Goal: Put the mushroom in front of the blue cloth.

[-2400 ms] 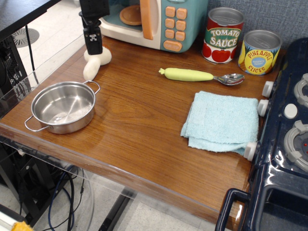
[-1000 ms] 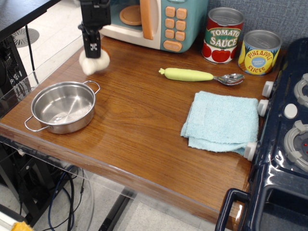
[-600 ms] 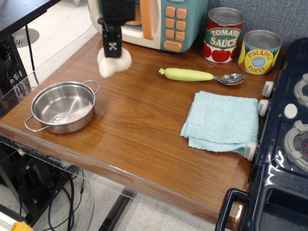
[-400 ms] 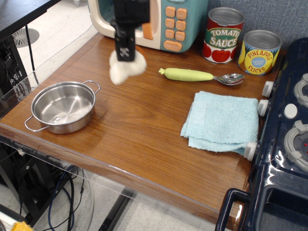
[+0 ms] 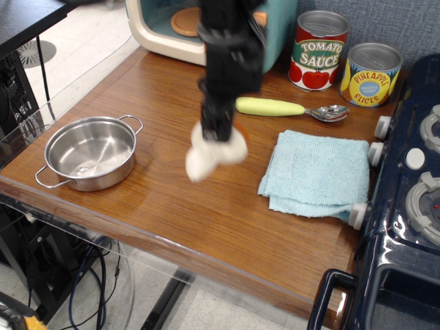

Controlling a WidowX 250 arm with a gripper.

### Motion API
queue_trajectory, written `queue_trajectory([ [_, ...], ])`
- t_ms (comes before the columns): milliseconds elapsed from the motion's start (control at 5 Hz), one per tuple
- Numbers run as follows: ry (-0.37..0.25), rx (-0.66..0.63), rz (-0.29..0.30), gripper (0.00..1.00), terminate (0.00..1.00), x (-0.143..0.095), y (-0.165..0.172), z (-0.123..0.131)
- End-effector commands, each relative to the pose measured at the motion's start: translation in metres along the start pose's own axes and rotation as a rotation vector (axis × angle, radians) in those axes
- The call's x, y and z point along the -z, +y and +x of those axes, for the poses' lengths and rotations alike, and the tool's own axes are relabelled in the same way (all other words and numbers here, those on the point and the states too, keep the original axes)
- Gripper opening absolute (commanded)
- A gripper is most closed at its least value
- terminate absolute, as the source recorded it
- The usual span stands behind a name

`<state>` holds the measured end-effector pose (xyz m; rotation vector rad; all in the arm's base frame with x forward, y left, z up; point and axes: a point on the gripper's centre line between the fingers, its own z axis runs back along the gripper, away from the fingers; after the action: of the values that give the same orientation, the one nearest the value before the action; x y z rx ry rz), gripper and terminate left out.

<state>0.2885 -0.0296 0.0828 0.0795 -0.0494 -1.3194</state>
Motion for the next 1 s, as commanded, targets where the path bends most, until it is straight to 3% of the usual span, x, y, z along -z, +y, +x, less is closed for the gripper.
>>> queue_trajectory([
  [0,0.010,0.203,0.058,0.00,0.00,0.012,-0.062,0.022],
  [400,0.010,0.238,0.064,0.00,0.00,0.023,-0.065,0.031],
  [800,-0.037,0.267,0.041,0.00,0.00,0.034,-0.047,0.036],
])
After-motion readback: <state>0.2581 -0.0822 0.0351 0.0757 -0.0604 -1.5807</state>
